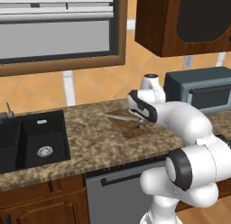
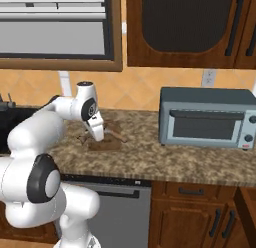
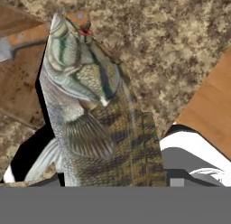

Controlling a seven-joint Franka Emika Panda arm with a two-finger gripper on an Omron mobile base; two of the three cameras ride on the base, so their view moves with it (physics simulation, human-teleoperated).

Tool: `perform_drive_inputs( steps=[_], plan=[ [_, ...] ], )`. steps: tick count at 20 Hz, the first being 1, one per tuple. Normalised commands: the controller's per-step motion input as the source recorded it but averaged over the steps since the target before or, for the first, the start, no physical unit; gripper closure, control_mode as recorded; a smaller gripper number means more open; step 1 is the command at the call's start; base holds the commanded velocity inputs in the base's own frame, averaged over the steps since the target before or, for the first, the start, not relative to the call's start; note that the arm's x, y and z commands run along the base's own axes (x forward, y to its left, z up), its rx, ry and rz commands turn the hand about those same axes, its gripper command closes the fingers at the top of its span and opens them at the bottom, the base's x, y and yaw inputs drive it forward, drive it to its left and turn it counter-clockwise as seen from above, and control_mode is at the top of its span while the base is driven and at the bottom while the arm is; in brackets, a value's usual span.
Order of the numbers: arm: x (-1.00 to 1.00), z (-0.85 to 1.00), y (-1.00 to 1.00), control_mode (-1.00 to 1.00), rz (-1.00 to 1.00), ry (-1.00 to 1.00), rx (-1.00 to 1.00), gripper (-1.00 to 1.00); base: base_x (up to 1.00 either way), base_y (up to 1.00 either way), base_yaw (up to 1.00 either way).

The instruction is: Pick up the knife from the drawer and place it on the cutting board. Then place the meat from the plate to the cutting board.

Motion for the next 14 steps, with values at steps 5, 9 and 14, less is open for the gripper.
perform_drive_inputs(
  steps=[5,9,14],
  plan=[
    [0.69,-0.31,-0.59,-1.0,0.0,0.0,0.1,1.0,0.0,0.0,0.0],
    [0.99,-0.59,0.4,-1.0,0.01,0.04,-0.02,1.0,0.0,0.0,0.0],
    [0.41,-0.38,0.58,-1.0,0.08,0.0,-0.01,1.0,0.0,0.0,0.0]
  ],
)
